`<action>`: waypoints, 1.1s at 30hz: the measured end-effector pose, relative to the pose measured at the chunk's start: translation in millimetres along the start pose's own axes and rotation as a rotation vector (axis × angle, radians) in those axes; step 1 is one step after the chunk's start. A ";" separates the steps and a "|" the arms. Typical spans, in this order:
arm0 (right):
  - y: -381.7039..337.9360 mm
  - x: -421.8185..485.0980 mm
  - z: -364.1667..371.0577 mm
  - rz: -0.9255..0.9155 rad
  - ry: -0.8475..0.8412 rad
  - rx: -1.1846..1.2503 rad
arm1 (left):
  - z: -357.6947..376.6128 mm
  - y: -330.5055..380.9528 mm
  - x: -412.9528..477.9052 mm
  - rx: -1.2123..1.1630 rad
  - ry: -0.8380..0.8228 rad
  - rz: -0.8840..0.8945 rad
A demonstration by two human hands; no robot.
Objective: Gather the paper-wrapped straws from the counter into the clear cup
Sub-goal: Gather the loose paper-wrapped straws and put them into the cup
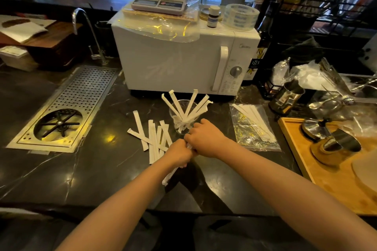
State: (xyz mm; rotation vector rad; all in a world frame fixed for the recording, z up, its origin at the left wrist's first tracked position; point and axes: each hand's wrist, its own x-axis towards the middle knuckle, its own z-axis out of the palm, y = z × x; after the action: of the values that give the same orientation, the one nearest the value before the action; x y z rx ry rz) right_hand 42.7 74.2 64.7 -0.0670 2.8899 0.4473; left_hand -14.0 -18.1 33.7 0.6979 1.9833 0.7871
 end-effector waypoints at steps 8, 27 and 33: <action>-37.4 34.9 -29.9 -0.105 0.102 -0.017 | -30.7 -28.4 -17.8 -0.038 0.287 -0.018; -70.5 98.9 1.8 0.616 -0.144 0.953 | -108.8 -79.8 9.0 -0.272 0.525 -0.331; -63.0 108.0 18.7 0.839 -0.236 1.012 | -103.3 -73.3 26.0 -0.266 0.486 -0.329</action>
State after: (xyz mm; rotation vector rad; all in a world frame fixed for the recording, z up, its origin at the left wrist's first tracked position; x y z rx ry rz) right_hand -54.0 18.6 5.1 1.2442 2.4198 -0.8561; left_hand -128.4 -73.4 9.6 0.0132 2.2797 1.0587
